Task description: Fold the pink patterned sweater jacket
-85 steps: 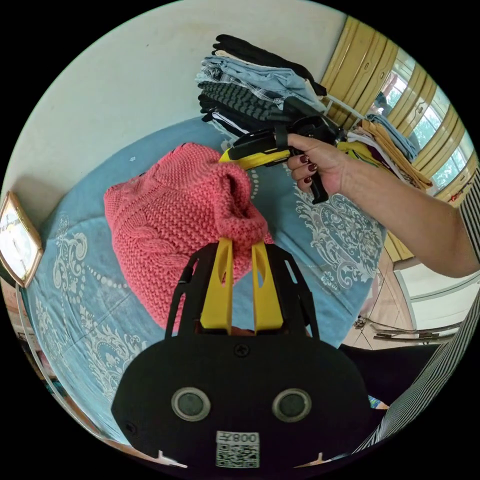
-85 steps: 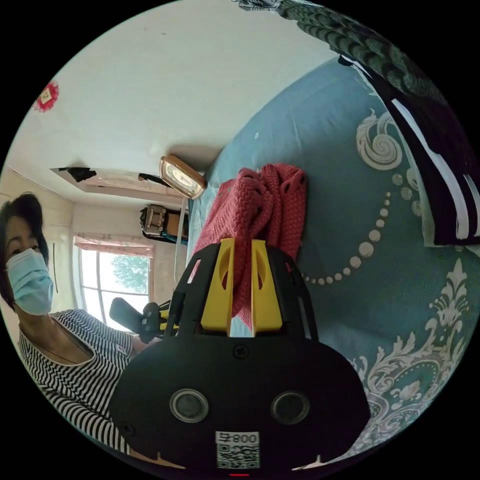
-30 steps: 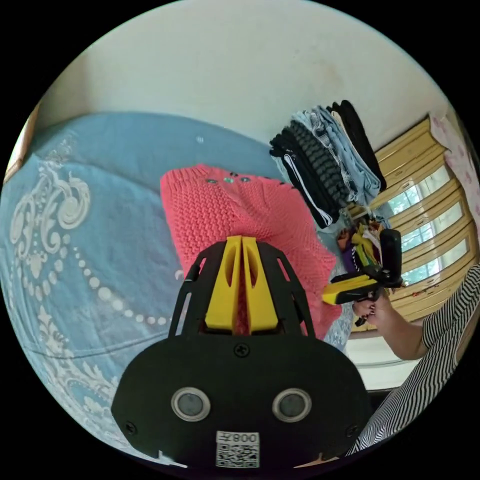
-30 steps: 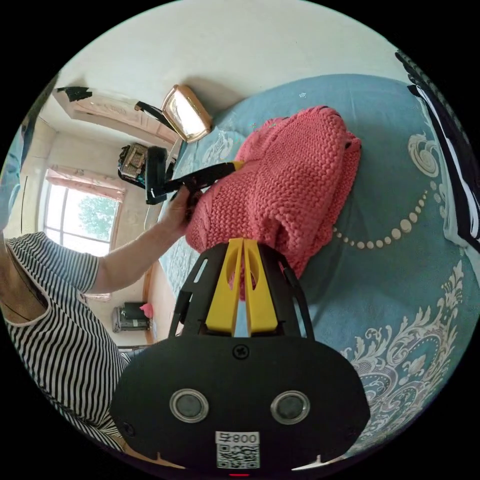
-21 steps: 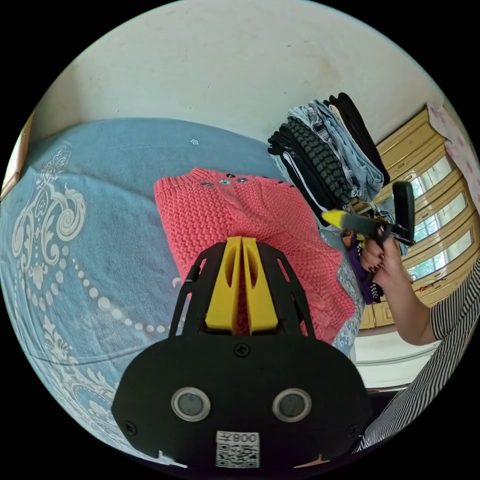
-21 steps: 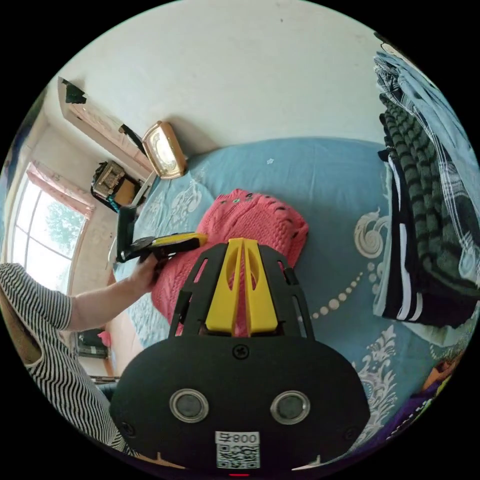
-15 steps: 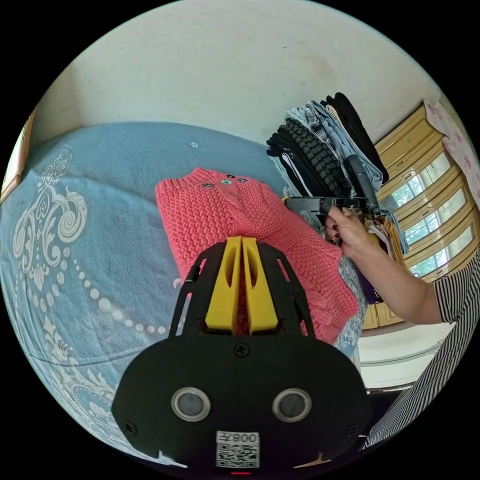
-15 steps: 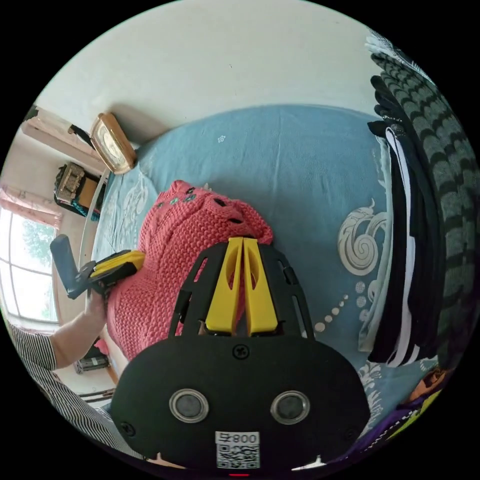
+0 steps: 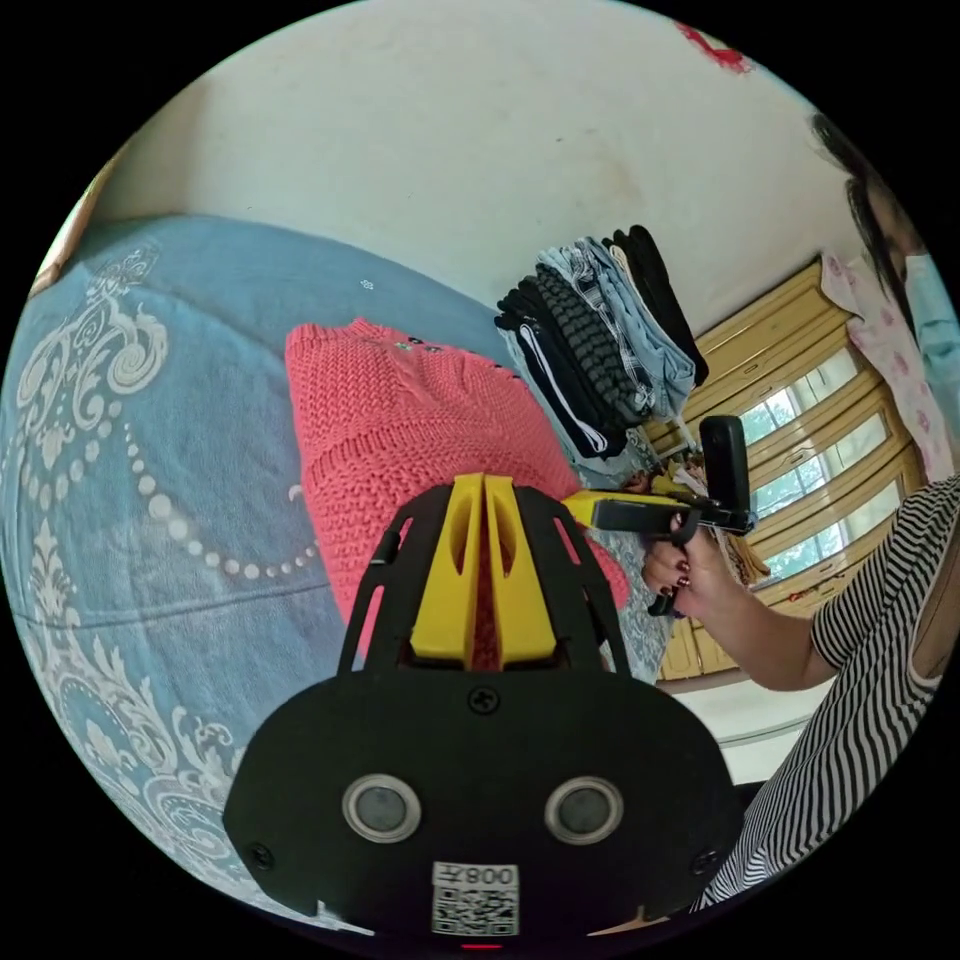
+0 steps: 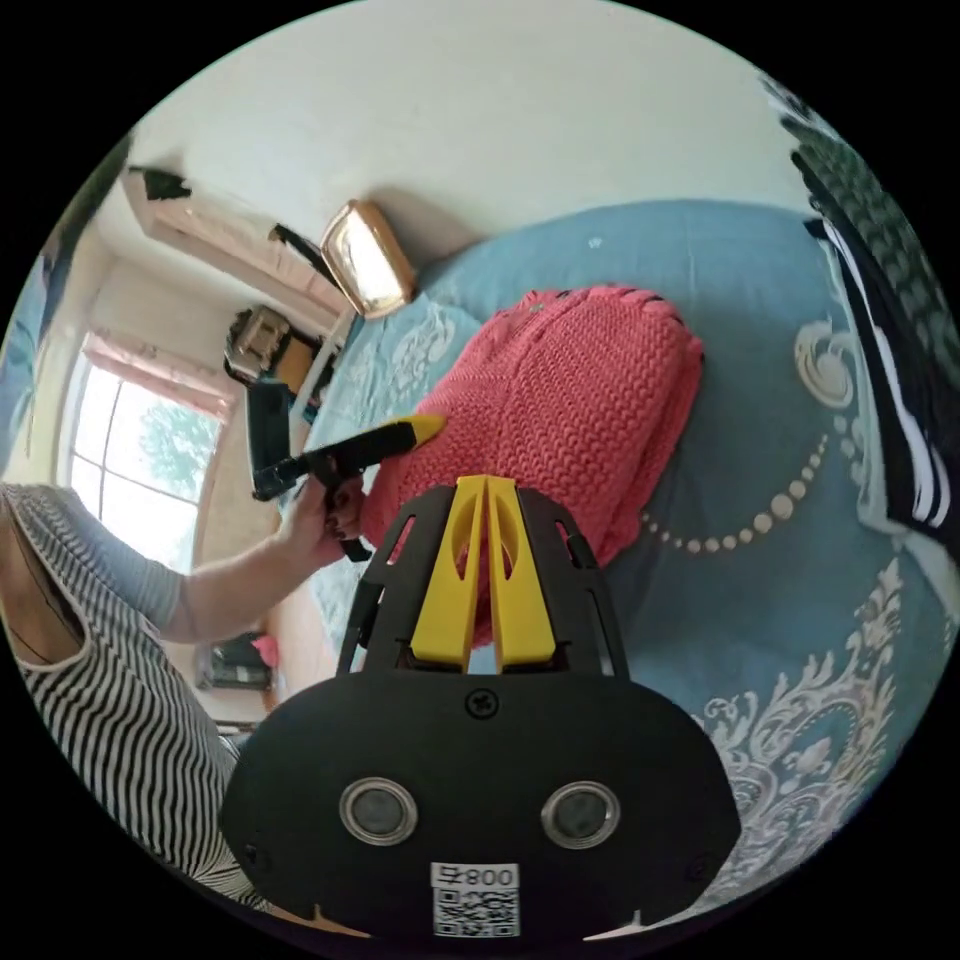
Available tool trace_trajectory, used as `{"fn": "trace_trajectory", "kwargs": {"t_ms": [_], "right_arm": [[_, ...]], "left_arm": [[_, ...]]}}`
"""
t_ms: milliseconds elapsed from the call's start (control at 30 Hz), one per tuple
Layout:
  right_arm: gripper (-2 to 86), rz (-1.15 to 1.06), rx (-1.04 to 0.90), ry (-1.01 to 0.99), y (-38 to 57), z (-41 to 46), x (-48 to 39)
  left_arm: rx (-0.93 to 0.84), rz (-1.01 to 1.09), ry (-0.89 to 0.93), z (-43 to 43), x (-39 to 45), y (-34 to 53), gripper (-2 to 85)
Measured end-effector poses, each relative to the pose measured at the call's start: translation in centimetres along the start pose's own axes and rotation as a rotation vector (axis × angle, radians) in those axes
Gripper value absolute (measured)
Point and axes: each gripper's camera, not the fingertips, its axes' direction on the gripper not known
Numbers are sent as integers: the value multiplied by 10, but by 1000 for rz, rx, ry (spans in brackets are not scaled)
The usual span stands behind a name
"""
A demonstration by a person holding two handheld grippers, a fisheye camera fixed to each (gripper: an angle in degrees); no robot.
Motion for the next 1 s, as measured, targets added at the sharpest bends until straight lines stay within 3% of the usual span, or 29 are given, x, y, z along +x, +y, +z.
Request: {"fn": "trace_trajectory", "kwargs": {"t_ms": [67,167,333,467,567,733,1000], "right_arm": [[1,85,64,-100,5,-12,15],[1,31,126,-93,12,-32,-1],[3,38,-119,-23,38,17,3],[10,108,-51,-85,58,1,25],[28,173,-7,-108,77,-13,42],[146,311,73,-77,114,-34,76],[180,461,87,-359,140,-17,143]], "left_arm": [[-12,19,-27,-4,3,-4,4],[35,26,-6,-29,6,-1,9],[97,-169,28,-66,-22,33,53],[121,-327,90,-86,-53,54,122],[46,-420,181,-81,-81,64,176],[-23,-490,400,-54,-112,63,224],[-161,-453,506,-11,-114,46,239]]}}
